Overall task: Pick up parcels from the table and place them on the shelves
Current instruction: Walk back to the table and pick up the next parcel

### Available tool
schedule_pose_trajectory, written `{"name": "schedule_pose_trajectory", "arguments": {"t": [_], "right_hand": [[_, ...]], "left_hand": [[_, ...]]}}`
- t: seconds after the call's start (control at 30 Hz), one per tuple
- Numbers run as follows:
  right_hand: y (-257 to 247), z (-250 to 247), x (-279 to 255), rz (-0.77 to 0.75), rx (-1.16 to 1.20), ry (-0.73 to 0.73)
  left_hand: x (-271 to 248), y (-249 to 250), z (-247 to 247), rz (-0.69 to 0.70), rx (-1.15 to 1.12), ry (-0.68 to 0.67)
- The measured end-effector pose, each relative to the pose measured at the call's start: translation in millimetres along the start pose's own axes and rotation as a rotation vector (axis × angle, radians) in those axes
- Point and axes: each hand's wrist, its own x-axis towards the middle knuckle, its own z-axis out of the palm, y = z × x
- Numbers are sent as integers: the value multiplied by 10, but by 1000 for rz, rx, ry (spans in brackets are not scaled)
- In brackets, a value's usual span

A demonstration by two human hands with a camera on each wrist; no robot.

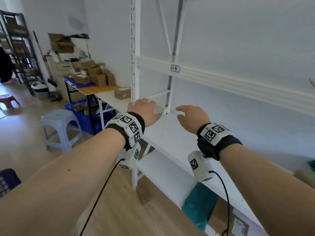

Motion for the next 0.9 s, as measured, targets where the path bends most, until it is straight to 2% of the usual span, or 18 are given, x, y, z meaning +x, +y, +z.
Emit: {"name": "schedule_pose_trajectory", "arguments": {"t": [0.27,0.37,0.53,0.77,0.9], "right_hand": [[-1120,733,853,-64,37,-47],[-1387,1013,1127,-87,35,-103],[-1760,1332,1766,-135,16,-98],[-2219,1943,2897,-229,73,-170],[-2326,2112,3736,-221,68,-218]], "left_hand": [[481,-1250,62,-55,12,8],[688,-1643,183,-83,13,2],[1128,-2209,339,-140,3,-8],[2056,-3015,514,-230,25,-26],[2730,-3355,484,-259,-3,-56]]}}
